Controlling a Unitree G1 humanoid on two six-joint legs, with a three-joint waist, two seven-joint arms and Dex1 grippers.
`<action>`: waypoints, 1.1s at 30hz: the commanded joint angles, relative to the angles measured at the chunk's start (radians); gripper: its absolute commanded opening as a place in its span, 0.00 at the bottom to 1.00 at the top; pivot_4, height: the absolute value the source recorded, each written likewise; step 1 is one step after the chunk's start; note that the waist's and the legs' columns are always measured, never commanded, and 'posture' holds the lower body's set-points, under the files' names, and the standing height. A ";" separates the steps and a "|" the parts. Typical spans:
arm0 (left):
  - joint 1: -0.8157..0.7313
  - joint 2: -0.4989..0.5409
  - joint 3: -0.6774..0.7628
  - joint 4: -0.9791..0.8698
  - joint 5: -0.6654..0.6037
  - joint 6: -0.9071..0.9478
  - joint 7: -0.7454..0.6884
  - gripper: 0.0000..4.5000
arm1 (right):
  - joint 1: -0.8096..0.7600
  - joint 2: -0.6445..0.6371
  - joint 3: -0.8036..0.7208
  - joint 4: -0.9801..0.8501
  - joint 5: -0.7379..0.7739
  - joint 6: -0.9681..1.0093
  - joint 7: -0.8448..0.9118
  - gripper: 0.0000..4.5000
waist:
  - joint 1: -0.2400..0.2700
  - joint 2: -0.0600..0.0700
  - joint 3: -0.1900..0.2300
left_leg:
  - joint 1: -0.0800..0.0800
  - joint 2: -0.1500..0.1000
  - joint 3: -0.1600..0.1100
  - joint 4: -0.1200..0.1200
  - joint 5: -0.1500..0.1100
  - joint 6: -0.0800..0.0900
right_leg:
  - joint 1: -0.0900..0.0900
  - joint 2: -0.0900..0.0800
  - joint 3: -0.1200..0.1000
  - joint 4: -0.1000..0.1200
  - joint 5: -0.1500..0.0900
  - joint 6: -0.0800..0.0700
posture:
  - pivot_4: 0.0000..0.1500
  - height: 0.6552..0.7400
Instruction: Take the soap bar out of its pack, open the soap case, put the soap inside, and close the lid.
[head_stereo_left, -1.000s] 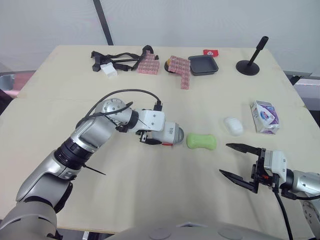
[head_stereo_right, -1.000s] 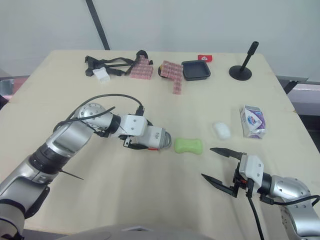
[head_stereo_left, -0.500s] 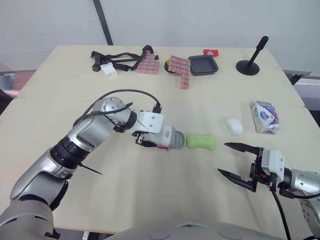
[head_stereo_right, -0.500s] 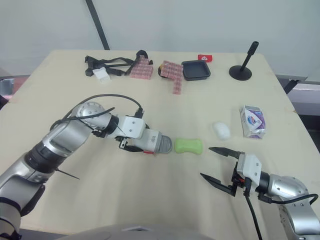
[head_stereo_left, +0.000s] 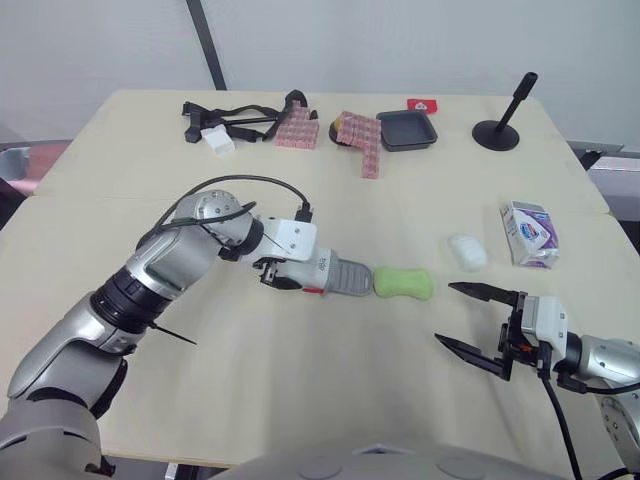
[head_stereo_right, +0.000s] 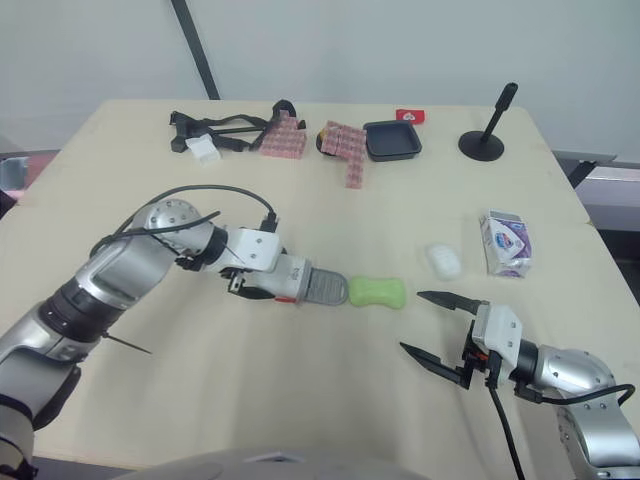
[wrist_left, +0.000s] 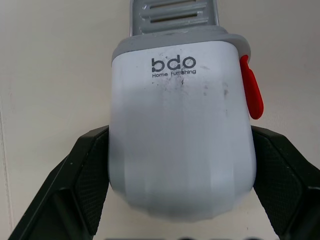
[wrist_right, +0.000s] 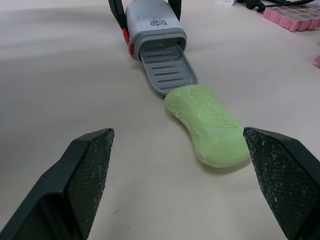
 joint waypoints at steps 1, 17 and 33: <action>-0.002 0.033 0.041 -0.012 -0.004 -0.022 -0.010 0.77 | 0.001 -0.006 -0.012 -0.023 0.011 -0.008 0.004 0.99 | 0.000 0.000 0.000 | 0.000 0.000 0.000 0.000 0.000 0.000 | 0.000 0.000 0.000 0.000 0.000 0.000 | 1.00 0.97; 0.102 0.080 0.173 0.151 -0.100 -0.257 0.001 0.77 | -0.012 -0.007 -0.014 0.007 0.010 -0.026 0.026 0.99 | 0.001 0.000 0.000 | -0.001 0.000 0.000 -0.001 0.000 0.000 | 0.001 -0.001 -0.002 -0.002 0.000 0.000 | 1.00 0.97; 0.114 0.055 0.169 0.222 -0.101 -0.334 0.011 0.77 | -0.005 -0.018 -0.024 0.000 0.013 -0.017 0.026 0.99 | 0.001 0.000 0.000 | -0.001 0.000 0.000 -0.001 0.000 0.000 | 0.001 -0.002 -0.003 -0.002 0.000 0.000 | 1.00 0.97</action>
